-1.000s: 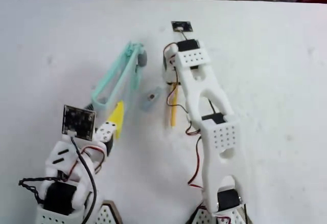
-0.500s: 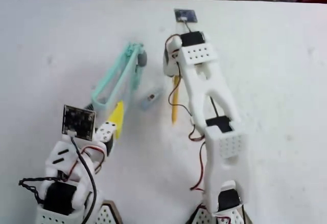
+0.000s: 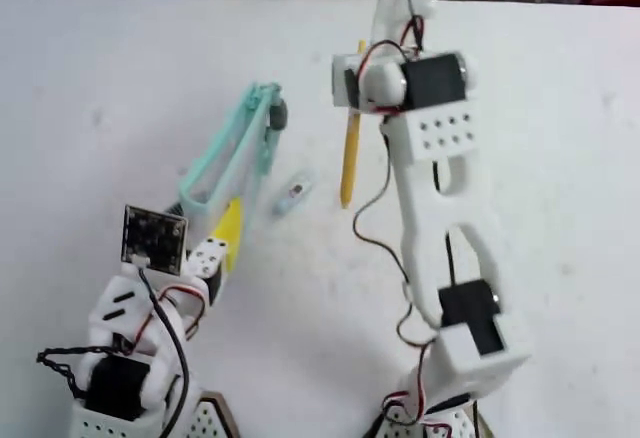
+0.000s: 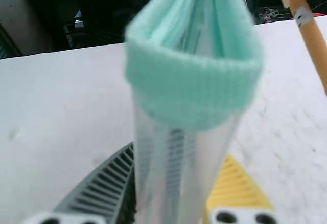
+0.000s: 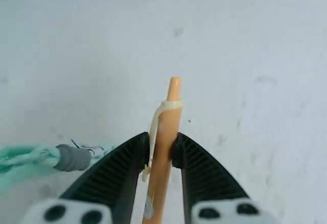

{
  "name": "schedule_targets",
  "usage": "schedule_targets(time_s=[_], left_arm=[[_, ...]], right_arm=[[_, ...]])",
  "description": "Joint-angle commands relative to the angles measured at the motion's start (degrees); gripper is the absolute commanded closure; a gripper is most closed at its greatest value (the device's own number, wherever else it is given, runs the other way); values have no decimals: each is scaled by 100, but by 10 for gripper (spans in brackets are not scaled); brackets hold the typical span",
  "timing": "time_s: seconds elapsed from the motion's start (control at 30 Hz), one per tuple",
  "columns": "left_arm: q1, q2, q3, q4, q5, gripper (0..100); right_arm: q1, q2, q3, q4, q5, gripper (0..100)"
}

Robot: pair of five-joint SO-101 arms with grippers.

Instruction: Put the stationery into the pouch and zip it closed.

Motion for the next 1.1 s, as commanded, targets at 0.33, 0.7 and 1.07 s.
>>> schedule_targets(time_s=[0.33, 0.7, 1.07], left_arm=[[48, -40, -132, -18, 62, 834], [57, -40, -132, 79, 26, 831], [84, -40, -132, 88, 26, 831]], right_arm=[[-585, -2686, -79, 585, 1204, 981], [-1464, -3925, 1327, 391, 1468, 981], [-2088, -5912, 4448, -2967, 1934, 982]])
